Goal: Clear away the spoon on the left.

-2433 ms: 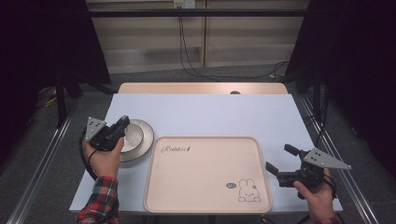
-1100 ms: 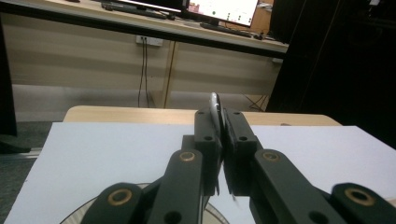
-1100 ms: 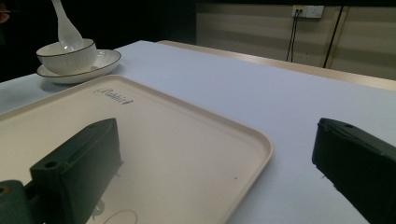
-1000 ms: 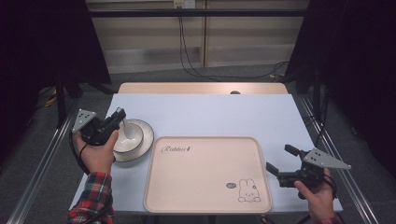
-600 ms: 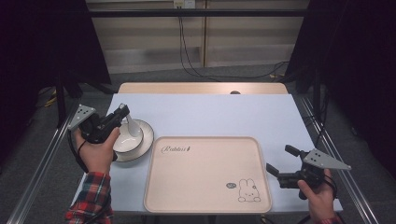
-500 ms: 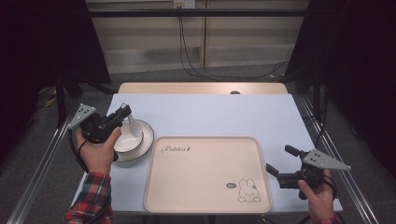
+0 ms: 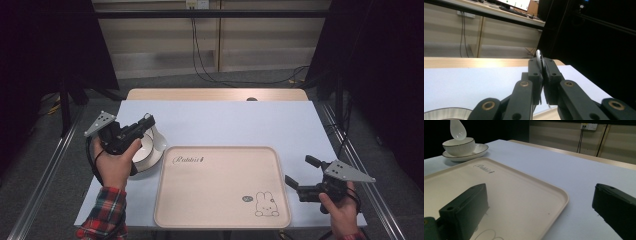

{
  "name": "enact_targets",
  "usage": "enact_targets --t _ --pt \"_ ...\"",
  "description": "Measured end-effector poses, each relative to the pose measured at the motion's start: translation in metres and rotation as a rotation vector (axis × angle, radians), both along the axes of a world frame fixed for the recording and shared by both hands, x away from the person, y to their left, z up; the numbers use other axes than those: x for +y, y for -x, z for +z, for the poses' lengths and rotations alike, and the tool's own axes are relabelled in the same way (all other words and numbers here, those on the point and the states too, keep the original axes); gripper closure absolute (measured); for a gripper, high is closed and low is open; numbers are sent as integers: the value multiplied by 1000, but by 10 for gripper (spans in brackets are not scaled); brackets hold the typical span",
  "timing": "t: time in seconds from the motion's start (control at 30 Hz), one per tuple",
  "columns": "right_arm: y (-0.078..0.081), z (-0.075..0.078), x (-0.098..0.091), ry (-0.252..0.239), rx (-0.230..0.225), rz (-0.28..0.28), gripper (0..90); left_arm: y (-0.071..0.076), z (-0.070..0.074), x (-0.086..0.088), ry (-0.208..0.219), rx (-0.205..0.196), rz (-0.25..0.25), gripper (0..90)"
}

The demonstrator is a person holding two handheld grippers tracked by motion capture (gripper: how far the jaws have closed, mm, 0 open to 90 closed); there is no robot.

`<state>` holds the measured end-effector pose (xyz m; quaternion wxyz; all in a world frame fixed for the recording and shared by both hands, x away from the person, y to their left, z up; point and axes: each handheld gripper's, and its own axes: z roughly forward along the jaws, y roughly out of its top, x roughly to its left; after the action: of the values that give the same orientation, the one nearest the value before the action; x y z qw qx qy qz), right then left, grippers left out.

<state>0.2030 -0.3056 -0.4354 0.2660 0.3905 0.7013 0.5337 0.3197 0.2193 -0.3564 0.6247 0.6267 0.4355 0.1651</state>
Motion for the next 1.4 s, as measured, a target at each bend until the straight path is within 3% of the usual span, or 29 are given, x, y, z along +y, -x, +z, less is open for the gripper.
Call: enact_targets --t 0.23,0.3,0.57,0.63,0.87,0.9,1.03,1.07,1.17,1.4 --pt "0 0 0 6 0 2 0 3 -4 -9 -3 25 -38 855" --pt "0 0 0 3 2 4 0 5 -5 -12 23 34 -58 855" --pt "0 -1 1 3 1 6 0 10 -12 -20 9 52 -102 855" --pt "1 -1 1 6 5 9 1 12 -13 -22 -21 48 -113 855" --pt "1 -1 1 10 4 11 2 19 -20 -30 -19 63 -164 855" --pt "1 -1 1 6 4 9 2 20 -21 -31 -24 69 -154 855" --pt "1 -1 1 7 3 7 2 22 -24 -34 -6 73 -179 855" --pt "1 -1 0 7 4 9 2 23 -25 -34 -23 72 -185 855" --pt "1 -1 0 8 1 9 2 26 -28 -37 -9 85 -201 855" --pt "0 -2 1 10 -1 -4 2 34 -32 -42 -23 103 -235 855"
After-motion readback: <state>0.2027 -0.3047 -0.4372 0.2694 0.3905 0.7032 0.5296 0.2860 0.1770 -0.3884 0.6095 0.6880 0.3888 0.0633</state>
